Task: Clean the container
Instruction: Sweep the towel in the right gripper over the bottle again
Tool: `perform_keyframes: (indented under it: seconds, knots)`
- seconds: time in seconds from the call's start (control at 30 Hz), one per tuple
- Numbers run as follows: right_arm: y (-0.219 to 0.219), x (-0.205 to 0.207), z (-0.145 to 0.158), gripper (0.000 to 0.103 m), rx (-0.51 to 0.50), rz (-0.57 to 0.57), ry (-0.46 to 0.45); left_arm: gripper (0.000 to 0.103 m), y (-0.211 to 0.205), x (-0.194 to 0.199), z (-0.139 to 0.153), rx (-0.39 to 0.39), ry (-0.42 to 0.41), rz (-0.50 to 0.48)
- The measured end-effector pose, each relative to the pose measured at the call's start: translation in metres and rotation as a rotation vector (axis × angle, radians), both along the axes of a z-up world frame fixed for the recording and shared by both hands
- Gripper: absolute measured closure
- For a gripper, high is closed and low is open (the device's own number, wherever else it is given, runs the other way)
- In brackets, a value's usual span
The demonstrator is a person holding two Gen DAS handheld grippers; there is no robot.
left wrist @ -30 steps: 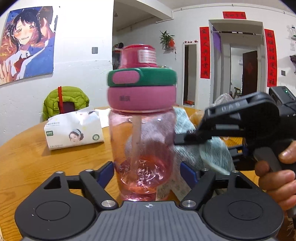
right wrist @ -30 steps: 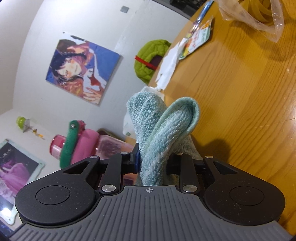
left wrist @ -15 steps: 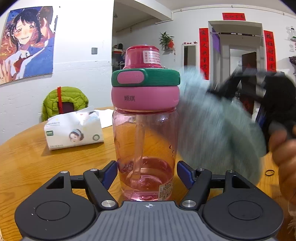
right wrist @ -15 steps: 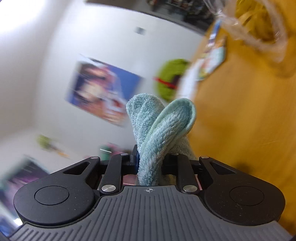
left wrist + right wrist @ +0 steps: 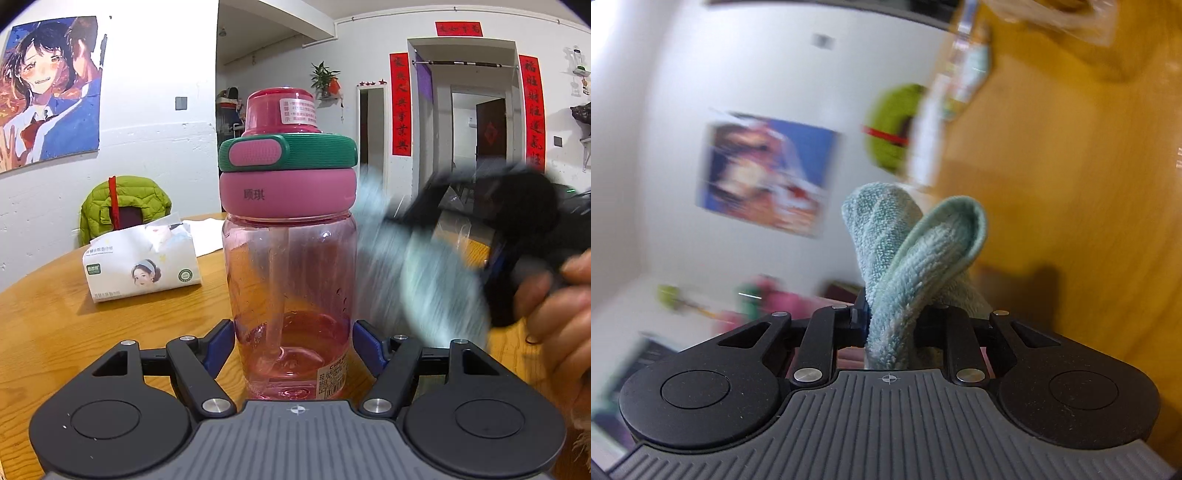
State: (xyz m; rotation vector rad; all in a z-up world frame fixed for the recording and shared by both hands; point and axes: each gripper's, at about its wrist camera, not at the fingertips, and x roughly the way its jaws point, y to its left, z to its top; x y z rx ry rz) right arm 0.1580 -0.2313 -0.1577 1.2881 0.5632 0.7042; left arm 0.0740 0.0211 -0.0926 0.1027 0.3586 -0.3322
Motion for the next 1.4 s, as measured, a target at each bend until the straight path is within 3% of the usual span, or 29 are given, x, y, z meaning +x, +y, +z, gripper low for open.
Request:
perform_keyframes:
  seconds: [0.1, 0.2, 0.77, 0.83, 0.9, 1.0, 1.1, 1.23, 1.4]
  knots:
    - [-0.001, -0.004, 0.005, 0.081, 0.041, 0.005, -0.069, 0.036, -0.001, 0.0, 0.0, 0.009, -0.001, 0.002]
    - [0.012, 0.003, -0.001, 0.08, -0.097, 0.019, 0.047, 0.035, 0.0, 0.0, 0.0, 0.004, 0.0, 0.0]
    - [0.028, 0.015, -0.014, 0.075, -0.213, 0.042, 0.169, 0.033, -0.003, -0.002, 0.0, 0.013, 0.002, 0.007]
    - [0.01, 0.009, -0.002, 0.075, -0.238, 0.025, 0.138, 0.019, -0.004, -0.006, 0.001, -0.006, 0.008, 0.015]
    - [0.009, 0.006, 0.005, 0.075, -0.248, -0.014, 0.09, 0.015, -0.005, -0.012, 0.001, -0.025, 0.011, 0.027]
    - [0.008, 0.001, 0.016, 0.075, -0.263, -0.073, 0.017, 0.016, -0.016, -0.024, 0.003, 0.009, -0.028, 0.089]
    - [0.0, -0.001, 0.016, 0.074, -0.214, -0.091, 0.001, 0.019, -0.026, -0.032, 0.003, 0.037, -0.04, 0.112]
    - [0.005, 0.004, 0.012, 0.073, -0.168, -0.008, 0.016, 0.017, -0.03, -0.031, 0.001, 0.041, -0.024, 0.045]
    - [0.007, -0.003, 0.017, 0.072, -0.222, 0.001, 0.007, 0.017, -0.013, -0.015, 0.002, 0.003, -0.019, 0.018]
